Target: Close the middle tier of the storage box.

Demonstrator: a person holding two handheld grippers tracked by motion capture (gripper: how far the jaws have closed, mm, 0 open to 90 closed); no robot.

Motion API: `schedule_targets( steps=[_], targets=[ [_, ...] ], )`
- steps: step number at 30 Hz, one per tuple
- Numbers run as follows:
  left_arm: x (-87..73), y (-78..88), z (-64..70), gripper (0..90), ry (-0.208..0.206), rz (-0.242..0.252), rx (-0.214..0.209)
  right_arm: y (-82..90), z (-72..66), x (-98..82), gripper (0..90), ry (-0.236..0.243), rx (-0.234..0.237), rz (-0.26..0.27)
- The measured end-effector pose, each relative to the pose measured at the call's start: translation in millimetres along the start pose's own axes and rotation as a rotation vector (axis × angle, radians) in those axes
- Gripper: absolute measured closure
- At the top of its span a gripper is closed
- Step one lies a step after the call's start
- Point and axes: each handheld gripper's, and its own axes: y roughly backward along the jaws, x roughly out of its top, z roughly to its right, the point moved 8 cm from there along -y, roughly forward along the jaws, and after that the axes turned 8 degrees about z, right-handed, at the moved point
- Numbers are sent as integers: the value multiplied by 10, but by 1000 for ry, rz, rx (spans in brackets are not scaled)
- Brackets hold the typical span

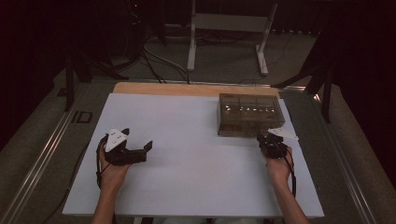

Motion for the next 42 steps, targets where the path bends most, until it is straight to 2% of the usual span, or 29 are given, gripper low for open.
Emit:
schedule_targets(
  steps=[21, 42],
  targets=[
    [-5, -2, -3, 10, -1, -3, 1, -73, 37, 70, 900, -13, -18, 8],
    [-10, -9, 3, 11, -3, -4, 0, -119, 30, 88, 900, -6, -19, 6]
  ],
)
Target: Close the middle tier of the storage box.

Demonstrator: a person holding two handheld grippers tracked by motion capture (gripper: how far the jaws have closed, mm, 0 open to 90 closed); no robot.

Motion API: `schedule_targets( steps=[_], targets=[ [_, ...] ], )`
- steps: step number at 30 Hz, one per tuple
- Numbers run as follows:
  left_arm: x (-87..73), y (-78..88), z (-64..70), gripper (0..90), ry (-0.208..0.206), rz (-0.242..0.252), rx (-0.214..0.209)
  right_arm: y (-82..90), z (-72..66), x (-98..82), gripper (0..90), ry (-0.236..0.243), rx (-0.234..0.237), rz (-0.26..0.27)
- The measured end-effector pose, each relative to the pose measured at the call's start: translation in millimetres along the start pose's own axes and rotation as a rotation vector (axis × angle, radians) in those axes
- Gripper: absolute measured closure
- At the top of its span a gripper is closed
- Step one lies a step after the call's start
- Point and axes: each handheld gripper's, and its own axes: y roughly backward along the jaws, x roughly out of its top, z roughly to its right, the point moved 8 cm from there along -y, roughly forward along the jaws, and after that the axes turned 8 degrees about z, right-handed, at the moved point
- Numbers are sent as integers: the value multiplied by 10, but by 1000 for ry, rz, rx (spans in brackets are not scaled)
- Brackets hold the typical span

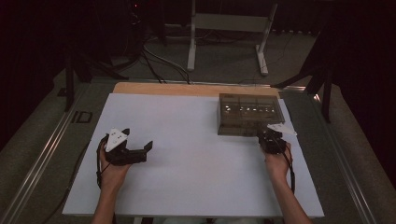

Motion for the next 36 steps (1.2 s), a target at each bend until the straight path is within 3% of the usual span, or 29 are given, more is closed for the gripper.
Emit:
schedule_targets(
  steps=[36],
  targets=[
    [-4, -2, -4, 11, 1, 0, 1, -109, -19, 27, 900, -27, -18, -1]
  ],
)
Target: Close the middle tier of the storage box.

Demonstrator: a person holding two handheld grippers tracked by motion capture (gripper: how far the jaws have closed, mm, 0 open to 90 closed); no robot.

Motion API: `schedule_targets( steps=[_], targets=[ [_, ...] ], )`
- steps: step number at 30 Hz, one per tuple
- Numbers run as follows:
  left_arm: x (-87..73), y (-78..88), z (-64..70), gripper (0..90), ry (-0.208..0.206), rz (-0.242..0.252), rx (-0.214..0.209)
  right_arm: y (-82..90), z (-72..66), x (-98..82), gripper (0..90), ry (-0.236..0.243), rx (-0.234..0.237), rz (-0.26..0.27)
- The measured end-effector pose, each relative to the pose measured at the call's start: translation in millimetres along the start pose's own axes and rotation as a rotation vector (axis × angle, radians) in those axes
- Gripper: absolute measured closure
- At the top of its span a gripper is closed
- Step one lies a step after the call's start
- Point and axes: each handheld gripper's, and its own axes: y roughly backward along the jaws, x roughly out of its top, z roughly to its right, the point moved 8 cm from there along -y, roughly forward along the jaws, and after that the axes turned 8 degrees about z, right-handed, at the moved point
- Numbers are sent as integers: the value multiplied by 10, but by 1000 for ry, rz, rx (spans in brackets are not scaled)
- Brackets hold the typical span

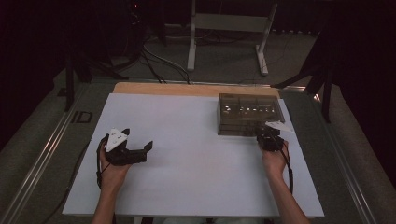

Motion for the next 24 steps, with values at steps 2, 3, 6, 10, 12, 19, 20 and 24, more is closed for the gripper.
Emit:
schedule_targets(
  steps=[2, 3, 6, 10, 12, 19, 20, 24],
  targets=[
    [-1, -2, 0, 11, 0, -1, -1, 0, 0, 1, 900, 0, -1, 0],
    [-1, -2, 0, 11, 0, -1, -1, 0, 0, 0, 900, 0, 0, 1],
    [0, -3, 5, 10, -1, -1, -2, -1, 1, 0, 900, 0, 1, 0],
    [-3, -3, 0, 11, -1, -3, 0, -1, 2, 0, 900, 1, 3, -1],
    [-2, -4, 1, 11, 0, -2, 0, -2, 3, -2, 900, 1, 3, -1],
    [3, -14, 8, 11, -1, 1, -2, -2, 4, -4, 900, 1, 3, -3],
    [3, -13, 4, 11, -3, 0, -2, -2, 4, -5, 900, 1, 3, -3],
    [14, 4, -25, 11, 6, 7, 4, 2, 9, 2, 900, 2, 3, -1]
  ],
)
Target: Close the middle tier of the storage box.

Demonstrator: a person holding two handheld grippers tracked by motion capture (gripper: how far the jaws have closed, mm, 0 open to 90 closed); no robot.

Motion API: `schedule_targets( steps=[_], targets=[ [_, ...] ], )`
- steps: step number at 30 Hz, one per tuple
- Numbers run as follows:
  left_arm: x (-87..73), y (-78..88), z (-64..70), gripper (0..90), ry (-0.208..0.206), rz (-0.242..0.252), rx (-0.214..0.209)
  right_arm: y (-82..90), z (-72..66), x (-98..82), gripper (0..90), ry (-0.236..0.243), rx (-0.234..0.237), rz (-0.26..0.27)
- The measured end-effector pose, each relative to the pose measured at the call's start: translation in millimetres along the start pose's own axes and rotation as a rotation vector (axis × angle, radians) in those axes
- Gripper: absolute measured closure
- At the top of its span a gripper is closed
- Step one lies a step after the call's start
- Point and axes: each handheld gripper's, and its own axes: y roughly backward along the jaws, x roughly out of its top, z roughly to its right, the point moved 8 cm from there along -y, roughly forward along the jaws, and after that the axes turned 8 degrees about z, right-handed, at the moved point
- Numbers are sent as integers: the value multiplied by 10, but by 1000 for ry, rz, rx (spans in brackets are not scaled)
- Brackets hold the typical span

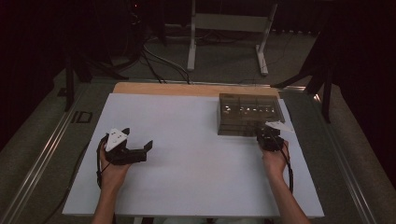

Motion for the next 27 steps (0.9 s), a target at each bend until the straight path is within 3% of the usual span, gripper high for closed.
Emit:
schedule_targets(
  steps=[6, 27],
  targets=[
    [10, 13, -19, 11, 3, 4, 7, 19, 16, 15, 893, 0, 1, 2],
    [54, 108, -73, 10, 4, 15, 22, 177, -106, 79, 600, 47, 83, 20]
  ],
)
